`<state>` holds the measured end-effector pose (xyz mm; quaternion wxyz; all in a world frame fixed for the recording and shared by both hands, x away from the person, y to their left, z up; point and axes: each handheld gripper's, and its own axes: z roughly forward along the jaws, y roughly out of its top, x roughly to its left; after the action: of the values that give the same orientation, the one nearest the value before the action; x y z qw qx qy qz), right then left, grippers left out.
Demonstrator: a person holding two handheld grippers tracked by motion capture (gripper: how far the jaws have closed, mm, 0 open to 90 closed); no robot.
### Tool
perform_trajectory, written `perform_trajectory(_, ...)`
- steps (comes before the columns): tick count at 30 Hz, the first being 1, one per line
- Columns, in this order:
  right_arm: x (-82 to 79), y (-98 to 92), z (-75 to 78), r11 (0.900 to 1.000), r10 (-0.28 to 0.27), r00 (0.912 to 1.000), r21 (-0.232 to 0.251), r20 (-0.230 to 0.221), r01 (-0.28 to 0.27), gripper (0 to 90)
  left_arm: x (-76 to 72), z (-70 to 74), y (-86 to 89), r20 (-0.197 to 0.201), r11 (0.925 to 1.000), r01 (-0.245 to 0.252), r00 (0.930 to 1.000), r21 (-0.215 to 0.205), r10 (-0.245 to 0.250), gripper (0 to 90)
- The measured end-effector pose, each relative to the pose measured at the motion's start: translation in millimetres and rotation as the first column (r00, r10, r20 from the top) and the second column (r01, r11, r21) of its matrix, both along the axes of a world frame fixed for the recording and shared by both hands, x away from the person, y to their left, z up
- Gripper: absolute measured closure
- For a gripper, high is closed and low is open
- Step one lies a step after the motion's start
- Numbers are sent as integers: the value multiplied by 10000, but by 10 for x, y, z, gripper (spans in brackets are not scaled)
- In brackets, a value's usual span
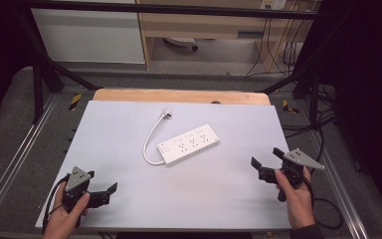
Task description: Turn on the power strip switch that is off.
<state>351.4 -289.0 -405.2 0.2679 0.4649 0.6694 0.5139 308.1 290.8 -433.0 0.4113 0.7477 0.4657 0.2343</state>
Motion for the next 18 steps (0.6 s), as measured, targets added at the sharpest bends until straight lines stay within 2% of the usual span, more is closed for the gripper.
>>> perform_trajectory(11,-212,1,-205,9994,195,9991,-289,-383,-206,47,-4,3,-8,9,10000,42,10000,-6,-42,65)
perform_trajectory(14,-239,20,-266,9983,293,9976,-478,-624,-323,40,-7,5,-11,8,10000,66,10000,17,-66,65)
perform_trajectory(18,-232,62,-354,9954,374,9917,-828,-1230,-478,34,-7,6,-17,13,10000,73,10000,41,-73,65)
